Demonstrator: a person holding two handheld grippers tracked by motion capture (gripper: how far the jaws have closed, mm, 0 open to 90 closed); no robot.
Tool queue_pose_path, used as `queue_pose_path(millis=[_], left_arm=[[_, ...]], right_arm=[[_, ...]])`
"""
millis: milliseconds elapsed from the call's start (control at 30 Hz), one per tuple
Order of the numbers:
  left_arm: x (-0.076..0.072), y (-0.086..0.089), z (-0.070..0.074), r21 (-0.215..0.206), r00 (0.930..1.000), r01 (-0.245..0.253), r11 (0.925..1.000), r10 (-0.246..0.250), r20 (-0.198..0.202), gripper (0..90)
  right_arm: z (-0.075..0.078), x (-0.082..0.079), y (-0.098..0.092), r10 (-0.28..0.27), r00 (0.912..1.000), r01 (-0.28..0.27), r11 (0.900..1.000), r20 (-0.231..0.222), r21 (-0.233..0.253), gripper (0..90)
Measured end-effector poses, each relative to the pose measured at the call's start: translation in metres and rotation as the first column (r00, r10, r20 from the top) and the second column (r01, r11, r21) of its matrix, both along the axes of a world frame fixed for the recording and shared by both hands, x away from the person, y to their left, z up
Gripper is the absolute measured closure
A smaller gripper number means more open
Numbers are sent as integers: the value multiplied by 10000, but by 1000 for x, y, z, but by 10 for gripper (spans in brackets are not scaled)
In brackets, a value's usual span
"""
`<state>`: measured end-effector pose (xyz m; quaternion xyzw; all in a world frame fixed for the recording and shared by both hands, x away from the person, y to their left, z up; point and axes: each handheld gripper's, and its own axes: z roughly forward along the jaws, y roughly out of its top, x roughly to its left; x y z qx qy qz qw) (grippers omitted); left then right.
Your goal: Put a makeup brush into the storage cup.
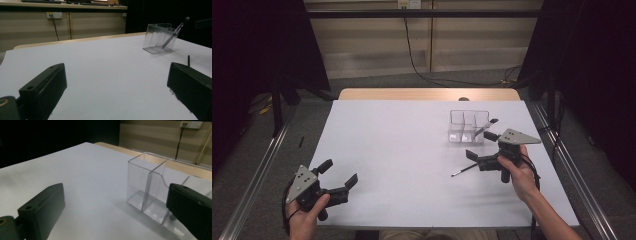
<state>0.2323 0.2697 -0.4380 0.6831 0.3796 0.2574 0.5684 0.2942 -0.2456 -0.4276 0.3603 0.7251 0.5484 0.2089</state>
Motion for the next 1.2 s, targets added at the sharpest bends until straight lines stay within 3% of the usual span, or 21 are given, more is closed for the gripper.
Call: queue_pose_path(millis=[433,567,700,767,1000,1067,1133,1200], left_arm=[[0,0,0,-33,10000,-31,10000,32,26,26],[0,0,0,6,10000,-23,10000,23,31,26],[0,0,0,33,10000,-9,10000,9,15,26],[0,0,0,44,10000,-10,10000,10,23,26],[0,0,-1,49,10000,-47,10000,47,-29,26],[0,0,0,57,10000,-44,10000,44,1,26],[0,0,0,57,10000,-51,10000,50,18,26],[0,1,0,67,10000,-52,10000,52,11,26]], right_arm=[[1,13,9,263,9940,-350,9961,-1060,-814,18],[1,18,11,843,9805,-1118,9822,-1776,-1511,8],[1,20,15,1116,9727,-1520,9689,-2036,-1951,8],[2,21,19,1408,9652,-1891,9579,-2203,-2163,8],[5,29,30,2307,9166,-3291,8991,-3265,-2885,17],[5,32,32,2401,9078,-3496,8861,-3437,-3043,25],[4,35,34,2536,8934,-3803,8664,-3708,-3237,37],[3,37,36,2643,8857,-4023,8471,-3817,-3471,43]])
